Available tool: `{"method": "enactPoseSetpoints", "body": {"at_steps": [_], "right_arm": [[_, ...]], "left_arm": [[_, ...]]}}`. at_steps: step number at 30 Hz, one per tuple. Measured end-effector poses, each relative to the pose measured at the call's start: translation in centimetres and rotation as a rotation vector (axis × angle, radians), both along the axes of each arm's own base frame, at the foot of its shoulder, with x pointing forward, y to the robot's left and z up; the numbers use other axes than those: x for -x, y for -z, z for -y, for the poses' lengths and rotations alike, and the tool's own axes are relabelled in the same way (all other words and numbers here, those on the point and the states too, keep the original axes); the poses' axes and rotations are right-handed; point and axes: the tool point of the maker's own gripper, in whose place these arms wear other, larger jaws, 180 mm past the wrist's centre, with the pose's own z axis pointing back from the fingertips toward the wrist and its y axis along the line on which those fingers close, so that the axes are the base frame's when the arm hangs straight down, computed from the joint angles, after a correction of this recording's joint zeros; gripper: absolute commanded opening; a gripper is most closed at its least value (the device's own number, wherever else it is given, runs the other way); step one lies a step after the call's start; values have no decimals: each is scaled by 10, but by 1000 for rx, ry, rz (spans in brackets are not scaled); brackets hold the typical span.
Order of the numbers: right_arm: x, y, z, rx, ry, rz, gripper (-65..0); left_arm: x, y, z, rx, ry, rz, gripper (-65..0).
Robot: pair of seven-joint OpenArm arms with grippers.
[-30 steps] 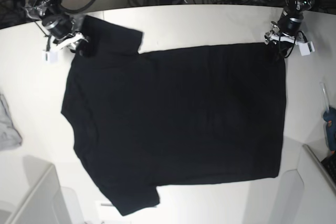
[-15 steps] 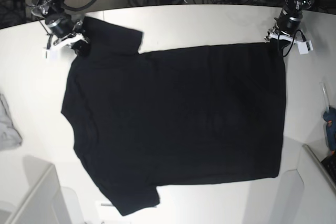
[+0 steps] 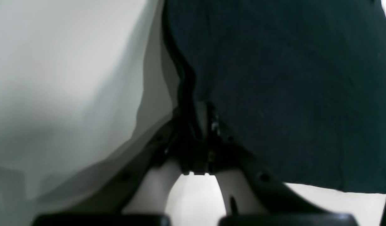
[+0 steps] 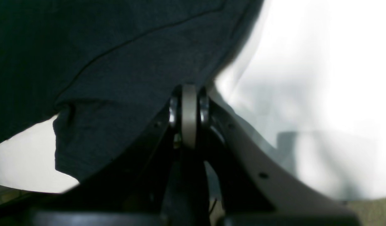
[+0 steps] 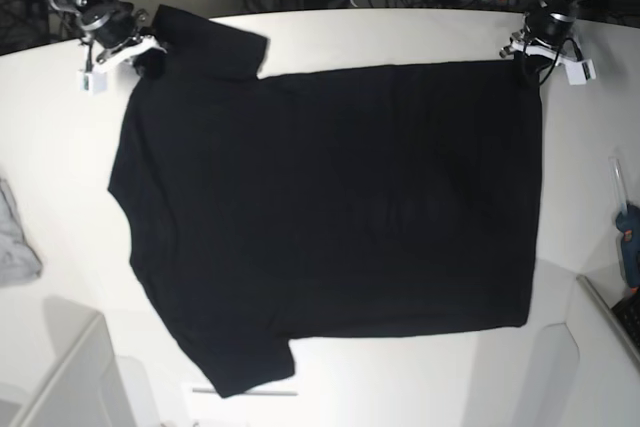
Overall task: Fold the T-shirt properly
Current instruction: 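Pull the shirt toward the robot with both grippers to straighten it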
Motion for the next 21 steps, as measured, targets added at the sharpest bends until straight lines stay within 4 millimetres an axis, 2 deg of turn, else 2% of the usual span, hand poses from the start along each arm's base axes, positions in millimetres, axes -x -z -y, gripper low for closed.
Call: {"method": "enactPoseSetpoints", "body": {"at_steps": [3, 9, 13, 18, 21], "right_arm": [[7, -2, 0, 16, -10, -16, -650], [34, -7, 6, 77, -34, -79, -650], [47, -8, 7, 94, -46, -107, -650], [55, -9, 3, 96, -45, -118, -650], [52, -22, -1, 115, -52, -89, -650]], "left_arm": [[6, -6, 1, -21, 16, -9, -650], [24, -12, 6, -39, 44, -33, -650], [39, -24, -9, -79, 7, -36, -650], [50, -33, -18, -105, -26, -37, -650], [52, -35, -18, -109, -18, -40, -650]]}}
